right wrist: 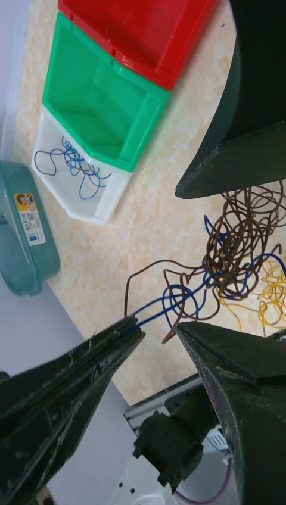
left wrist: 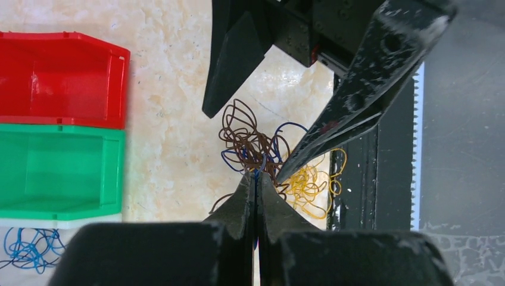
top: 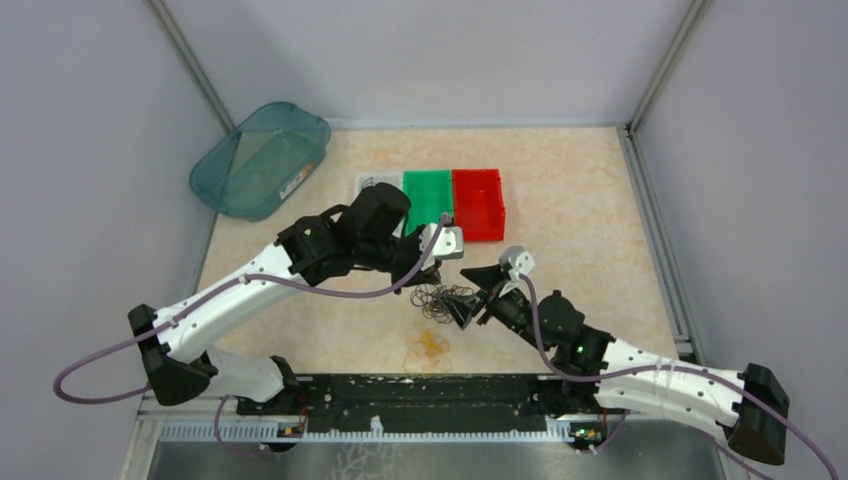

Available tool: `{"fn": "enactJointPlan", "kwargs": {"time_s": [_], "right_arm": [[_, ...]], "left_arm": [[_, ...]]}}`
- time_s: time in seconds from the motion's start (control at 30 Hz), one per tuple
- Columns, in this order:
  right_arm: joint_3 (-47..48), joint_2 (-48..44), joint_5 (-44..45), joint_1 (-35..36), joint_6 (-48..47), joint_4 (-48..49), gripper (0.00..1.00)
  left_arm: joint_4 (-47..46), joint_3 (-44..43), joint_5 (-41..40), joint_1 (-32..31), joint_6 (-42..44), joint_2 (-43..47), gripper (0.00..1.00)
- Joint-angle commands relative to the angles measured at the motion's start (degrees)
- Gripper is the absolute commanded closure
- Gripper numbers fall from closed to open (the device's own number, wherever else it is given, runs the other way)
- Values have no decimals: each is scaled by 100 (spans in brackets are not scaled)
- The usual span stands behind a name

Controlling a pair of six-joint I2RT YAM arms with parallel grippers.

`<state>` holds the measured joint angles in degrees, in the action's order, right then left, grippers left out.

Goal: Untangle the cables

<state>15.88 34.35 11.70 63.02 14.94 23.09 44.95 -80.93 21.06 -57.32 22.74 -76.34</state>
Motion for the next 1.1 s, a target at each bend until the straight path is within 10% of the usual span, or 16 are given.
{"fn": "enactJointPlan", "kwargs": {"time_s": [0.0,0.63,1.07], "right_arm": [[343,175,448,63,-267,799,24],[273,840,1725,171,-457,2055,31],[16,943,568,286,298,2469,20]], "left_arm": [[53,-261,410,37,-224,-12,99],[1165,-1092,2228,81,45,-417,99],[1094,-1391,1441,88,660,-409,99]]}}
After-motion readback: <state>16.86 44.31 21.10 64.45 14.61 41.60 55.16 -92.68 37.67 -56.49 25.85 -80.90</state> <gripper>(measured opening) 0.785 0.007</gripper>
